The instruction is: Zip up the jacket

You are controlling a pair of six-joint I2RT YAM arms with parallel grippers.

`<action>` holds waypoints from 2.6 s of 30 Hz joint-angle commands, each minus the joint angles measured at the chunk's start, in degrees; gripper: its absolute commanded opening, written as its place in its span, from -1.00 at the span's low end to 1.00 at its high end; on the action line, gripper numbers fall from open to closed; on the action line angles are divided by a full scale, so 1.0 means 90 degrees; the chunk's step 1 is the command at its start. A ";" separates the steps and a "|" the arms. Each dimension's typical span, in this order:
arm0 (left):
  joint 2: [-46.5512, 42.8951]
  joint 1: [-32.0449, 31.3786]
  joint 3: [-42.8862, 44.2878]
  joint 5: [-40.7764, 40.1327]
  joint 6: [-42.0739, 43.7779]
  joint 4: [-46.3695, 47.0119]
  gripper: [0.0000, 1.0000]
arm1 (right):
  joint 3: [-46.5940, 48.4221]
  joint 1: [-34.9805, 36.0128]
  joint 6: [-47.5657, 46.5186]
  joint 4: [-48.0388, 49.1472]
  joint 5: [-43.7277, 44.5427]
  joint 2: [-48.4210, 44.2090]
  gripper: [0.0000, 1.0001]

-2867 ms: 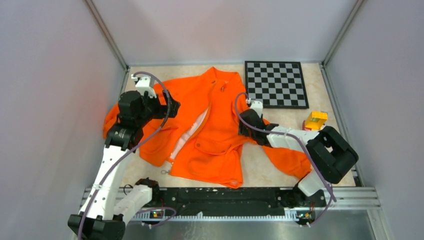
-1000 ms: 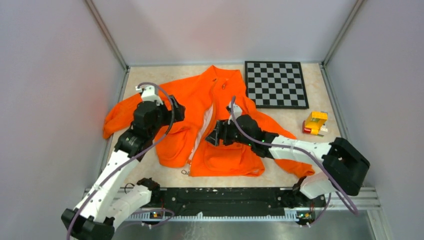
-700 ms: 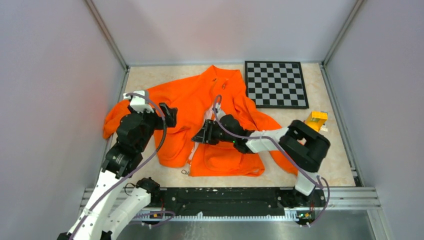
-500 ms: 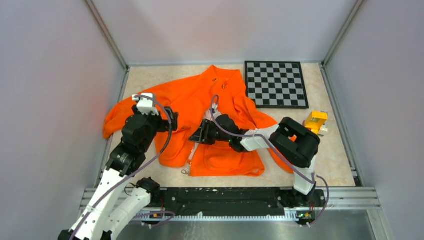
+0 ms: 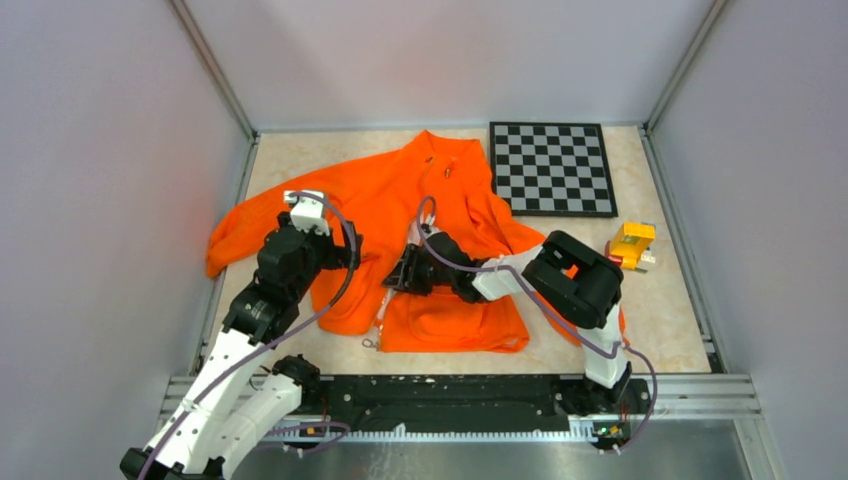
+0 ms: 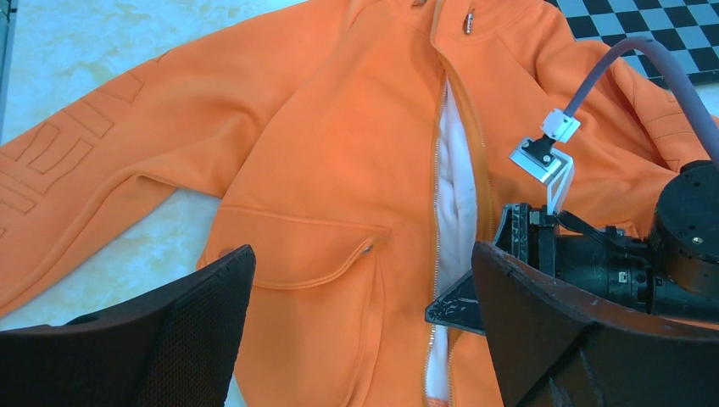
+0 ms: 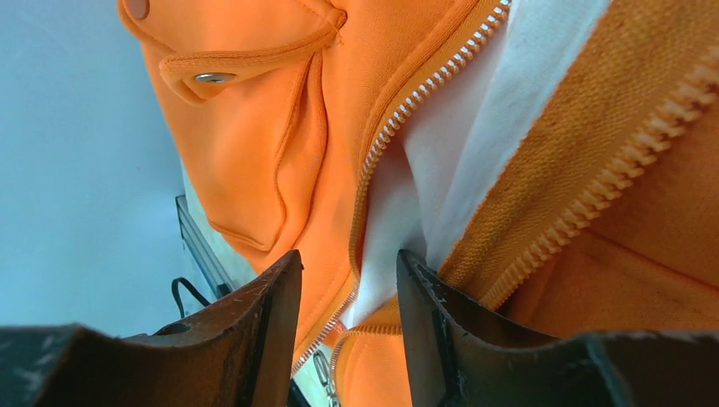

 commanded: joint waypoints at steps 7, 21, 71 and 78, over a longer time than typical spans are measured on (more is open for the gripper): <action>-0.0080 0.0015 -0.0036 0.0143 0.0146 0.0343 0.97 | 0.0470 -0.0192 -0.0131 0.0330 -0.0073 0.0323 -0.36; 0.0108 0.0028 -0.0014 0.0225 0.0206 0.0311 0.97 | 0.0556 -0.0193 -0.0700 0.0326 0.0009 0.0158 -0.79; 0.0214 0.0092 -0.0031 0.0504 0.0238 0.0333 0.98 | 0.0441 -0.0349 0.0228 0.0784 -0.0093 0.0268 -0.18; 0.0159 0.0085 -0.0038 0.0556 0.0241 0.0348 0.97 | 0.0111 -0.0351 0.0117 0.1039 -0.0068 0.0245 -0.02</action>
